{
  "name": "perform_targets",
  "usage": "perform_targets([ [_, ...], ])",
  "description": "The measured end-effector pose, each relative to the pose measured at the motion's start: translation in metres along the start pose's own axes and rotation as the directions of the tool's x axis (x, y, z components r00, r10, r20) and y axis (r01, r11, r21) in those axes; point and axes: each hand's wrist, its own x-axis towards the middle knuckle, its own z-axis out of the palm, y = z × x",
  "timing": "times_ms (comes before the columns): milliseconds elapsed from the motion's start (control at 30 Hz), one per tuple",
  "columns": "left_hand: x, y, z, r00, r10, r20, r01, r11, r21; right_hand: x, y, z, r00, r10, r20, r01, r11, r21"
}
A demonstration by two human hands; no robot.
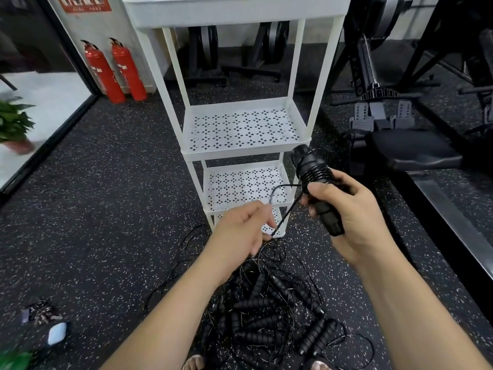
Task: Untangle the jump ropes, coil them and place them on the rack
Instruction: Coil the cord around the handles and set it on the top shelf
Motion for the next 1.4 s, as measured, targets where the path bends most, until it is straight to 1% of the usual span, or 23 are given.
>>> perform_targets([
  [67,-0.002,0.001,0.003,0.994,-0.066,0.090,0.047,0.979,0.197,-0.001,-0.005,-0.001,1.000,0.010,-0.011,-0.009,0.996,0.094],
  [100,-0.002,0.001,0.005,0.988,-0.100,0.122,0.066,0.966,0.252,-0.001,-0.006,-0.001,1.000,0.014,-0.021,-0.011,0.993,0.119],
  [167,-0.003,0.001,0.005,0.981,-0.131,0.145,0.083,0.951,0.297,-0.002,-0.003,0.001,0.998,0.017,-0.059,-0.012,0.996,0.089],
  [233,-0.003,0.005,0.002,0.984,-0.123,0.131,0.075,0.943,0.323,-0.001,0.004,0.000,0.993,-0.002,-0.119,-0.001,1.000,-0.028],
  [300,-0.003,0.010,-0.005,0.990,-0.093,0.106,0.058,0.952,0.301,0.000,0.010,-0.001,0.984,-0.061,-0.165,0.026,0.978,-0.209],
  [400,-0.003,0.014,-0.016,0.994,-0.085,0.062,0.061,0.946,0.320,-0.004,0.015,-0.001,0.979,-0.107,-0.175,0.031,0.920,-0.391],
  [500,-0.001,0.013,-0.023,0.995,-0.098,-0.028,0.101,0.929,0.355,-0.008,0.024,0.004,0.982,-0.114,-0.147,0.010,0.821,-0.571],
  [567,-0.001,0.013,-0.026,0.994,-0.072,-0.084,0.093,0.954,0.286,-0.008,0.024,0.004,0.986,-0.134,-0.098,0.032,0.733,-0.679],
  [600,-0.001,0.011,-0.029,0.994,-0.055,-0.091,0.072,0.976,0.206,-0.007,0.023,0.003,0.988,-0.135,-0.069,0.044,0.691,-0.722],
  [667,-0.005,0.011,-0.034,0.997,-0.011,-0.074,0.009,1.000,-0.030,-0.006,0.018,0.000,0.996,-0.084,0.022,0.069,0.612,-0.788],
  [700,-0.006,0.011,-0.036,0.998,0.021,-0.062,-0.031,0.988,-0.152,-0.006,0.017,-0.001,0.997,-0.026,0.076,0.077,0.579,-0.812],
  [733,-0.007,0.011,-0.037,0.997,0.052,-0.055,-0.064,0.965,-0.253,-0.006,0.017,-0.001,0.992,0.037,0.123,0.081,0.559,-0.825],
  [800,-0.006,0.011,-0.036,0.996,0.073,-0.054,-0.088,0.914,-0.397,-0.006,0.019,0.002,0.972,0.124,0.199,0.100,0.549,-0.830],
  [867,-0.003,0.009,-0.034,0.997,0.054,-0.050,-0.072,0.881,-0.468,-0.007,0.021,0.004,0.952,0.152,0.267,0.138,0.566,-0.813],
  [900,-0.002,0.009,-0.034,0.998,0.046,-0.047,-0.063,0.881,-0.470,-0.007,0.021,0.005,0.946,0.146,0.290,0.159,0.571,-0.805],
  [967,0.000,0.008,-0.033,0.998,0.031,-0.053,-0.050,0.912,-0.408,-0.007,0.020,0.004,0.937,0.128,0.325,0.202,0.561,-0.803],
  [1033,0.003,0.006,-0.032,0.993,0.040,-0.109,-0.066,0.964,-0.256,-0.010,0.017,0.004,0.920,0.140,0.366,0.232,0.557,-0.798],
  [1100,0.005,0.004,-0.033,0.984,0.065,-0.164,-0.085,0.990,-0.117,-0.012,0.015,0.004,0.901,0.160,0.403,0.257,0.552,-0.794],
  [1200,0.006,0.001,-0.036,0.965,0.104,-0.241,-0.100,0.995,0.027,-0.015,0.012,0.006,0.888,0.161,0.430,0.288,0.533,-0.795],
  [1333,0.008,0.000,-0.036,0.942,0.128,-0.312,-0.085,0.985,0.147,-0.017,0.016,0.011,0.900,0.110,0.423,0.297,0.555,-0.777],
  [1400,0.007,0.001,-0.034,0.928,0.150,-0.340,-0.081,0.974,0.210,-0.018,0.017,0.014,0.896,0.100,0.432,0.312,0.550,-0.775],
])
